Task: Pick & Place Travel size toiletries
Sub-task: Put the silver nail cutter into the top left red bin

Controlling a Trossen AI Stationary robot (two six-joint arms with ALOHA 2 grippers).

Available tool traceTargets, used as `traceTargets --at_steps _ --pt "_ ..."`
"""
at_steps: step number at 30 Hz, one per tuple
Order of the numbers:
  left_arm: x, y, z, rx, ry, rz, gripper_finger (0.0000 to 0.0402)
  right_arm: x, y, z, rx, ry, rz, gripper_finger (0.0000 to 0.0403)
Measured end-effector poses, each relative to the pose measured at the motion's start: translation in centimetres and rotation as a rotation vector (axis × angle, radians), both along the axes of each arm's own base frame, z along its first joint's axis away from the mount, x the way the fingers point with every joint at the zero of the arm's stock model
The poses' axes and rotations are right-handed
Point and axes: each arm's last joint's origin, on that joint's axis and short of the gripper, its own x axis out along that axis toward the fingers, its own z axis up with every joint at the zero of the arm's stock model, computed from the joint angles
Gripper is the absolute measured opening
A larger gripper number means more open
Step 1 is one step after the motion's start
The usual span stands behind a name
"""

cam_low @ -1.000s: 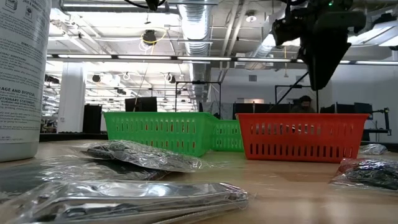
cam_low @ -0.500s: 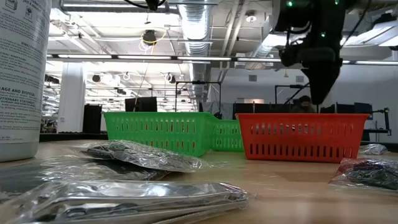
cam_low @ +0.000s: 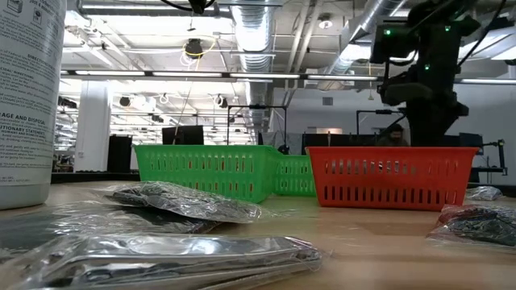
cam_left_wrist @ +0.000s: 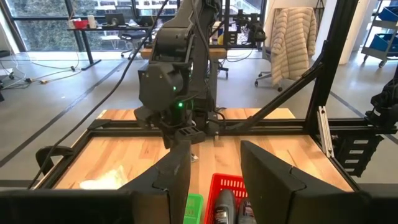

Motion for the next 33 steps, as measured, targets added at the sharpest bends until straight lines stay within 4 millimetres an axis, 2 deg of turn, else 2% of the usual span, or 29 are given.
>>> traceTargets --at_steps 6,20,33 --pt "0.0 0.0 0.0 0.000 0.000 -0.001 0.0131 0.8 -0.1 -0.2 0.011 -0.051 -0.007 0.0118" --pt "0.0 0.0 0.0 0.000 0.001 0.000 0.0131 1.2 0.1 -0.9 0.019 -0.030 -0.008 0.0118" --pt "0.0 0.0 0.0 0.000 0.001 0.000 0.0131 0.1 0.2 -4.2 0.052 -0.053 -0.088 0.0118"
